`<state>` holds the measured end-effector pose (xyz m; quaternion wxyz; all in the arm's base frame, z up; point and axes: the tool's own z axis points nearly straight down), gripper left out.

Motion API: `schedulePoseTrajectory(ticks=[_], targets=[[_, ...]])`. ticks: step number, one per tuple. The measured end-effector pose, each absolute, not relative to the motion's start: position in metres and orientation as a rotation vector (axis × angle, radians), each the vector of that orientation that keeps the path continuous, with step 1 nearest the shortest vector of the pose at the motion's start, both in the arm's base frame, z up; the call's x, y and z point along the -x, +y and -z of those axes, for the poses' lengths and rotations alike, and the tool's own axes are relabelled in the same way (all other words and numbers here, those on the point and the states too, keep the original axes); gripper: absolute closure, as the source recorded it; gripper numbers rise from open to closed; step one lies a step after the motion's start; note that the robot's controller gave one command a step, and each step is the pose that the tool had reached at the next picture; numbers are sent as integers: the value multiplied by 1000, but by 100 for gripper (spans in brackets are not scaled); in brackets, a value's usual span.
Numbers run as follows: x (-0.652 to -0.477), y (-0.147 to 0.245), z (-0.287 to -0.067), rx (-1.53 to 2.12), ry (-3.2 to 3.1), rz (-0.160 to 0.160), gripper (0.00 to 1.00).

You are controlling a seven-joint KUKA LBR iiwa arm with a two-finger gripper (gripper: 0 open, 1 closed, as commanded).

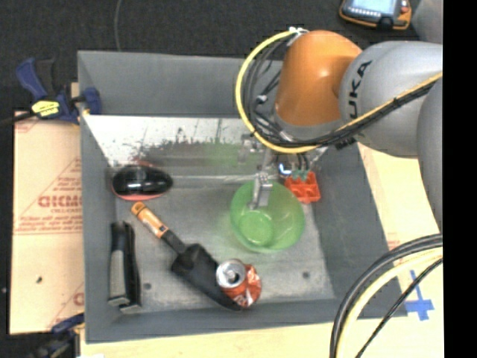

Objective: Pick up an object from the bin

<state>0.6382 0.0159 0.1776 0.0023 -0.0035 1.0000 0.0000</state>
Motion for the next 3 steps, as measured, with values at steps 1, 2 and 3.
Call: schedulePoseTrajectory(ticks=[1,2,3], targets=[[-654,-4,-71,300,3120,2,0],[-656,-14,-72,440,3099,4,0],[-656,-6,-73,305,3114,0,0]])
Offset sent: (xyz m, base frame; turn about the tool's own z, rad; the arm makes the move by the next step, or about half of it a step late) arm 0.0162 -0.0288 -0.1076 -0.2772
